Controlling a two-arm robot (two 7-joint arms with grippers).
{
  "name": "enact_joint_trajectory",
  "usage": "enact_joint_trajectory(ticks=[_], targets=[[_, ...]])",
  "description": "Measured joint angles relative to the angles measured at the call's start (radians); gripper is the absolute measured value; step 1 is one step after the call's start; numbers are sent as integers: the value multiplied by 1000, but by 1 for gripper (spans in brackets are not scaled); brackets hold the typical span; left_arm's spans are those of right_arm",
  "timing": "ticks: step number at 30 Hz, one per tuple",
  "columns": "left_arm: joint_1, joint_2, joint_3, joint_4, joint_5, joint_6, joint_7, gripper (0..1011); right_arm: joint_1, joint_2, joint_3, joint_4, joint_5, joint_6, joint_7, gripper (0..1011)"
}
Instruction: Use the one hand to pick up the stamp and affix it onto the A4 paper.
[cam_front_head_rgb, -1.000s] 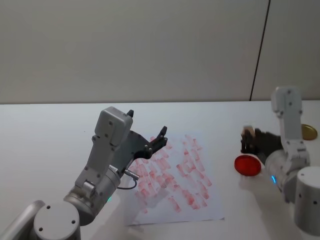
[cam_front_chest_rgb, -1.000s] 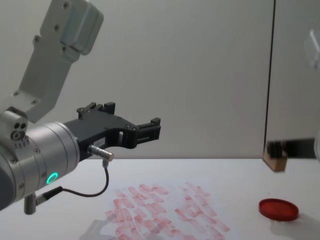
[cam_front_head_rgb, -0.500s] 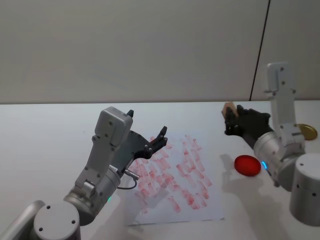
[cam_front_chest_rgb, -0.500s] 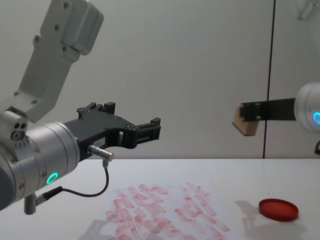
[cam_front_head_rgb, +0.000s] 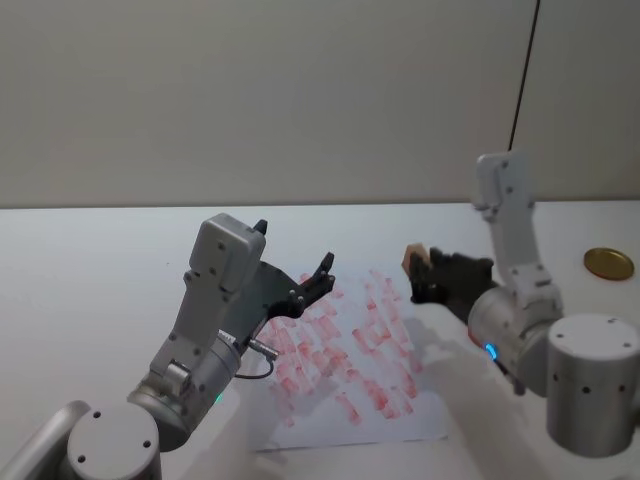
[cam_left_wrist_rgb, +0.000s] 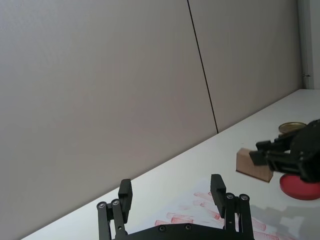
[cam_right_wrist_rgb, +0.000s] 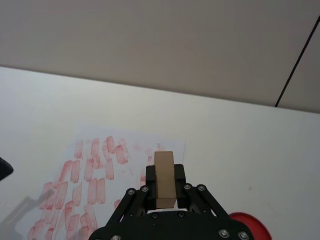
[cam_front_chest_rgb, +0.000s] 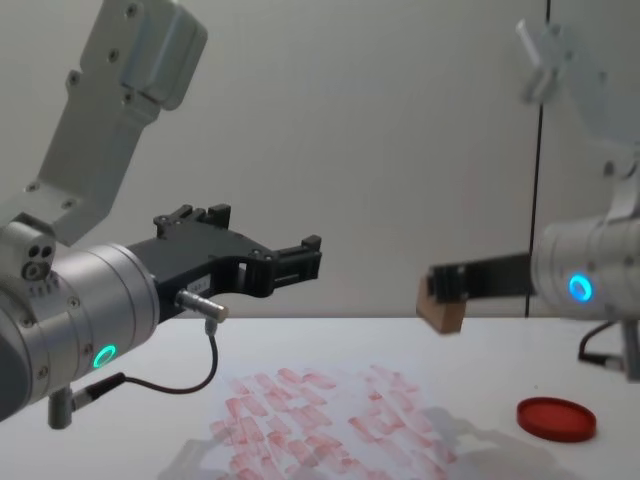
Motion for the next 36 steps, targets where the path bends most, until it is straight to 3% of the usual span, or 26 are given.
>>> enact_joint_trajectory(ticks=[19, 36], targets=[[0, 0, 0, 0, 0, 0, 0, 993, 73, -47, -10, 199, -37, 28, 14, 198], [0, 0, 0, 0, 0, 0, 0, 993, 119, -73, -13, 290, -77, 34, 8, 198]])
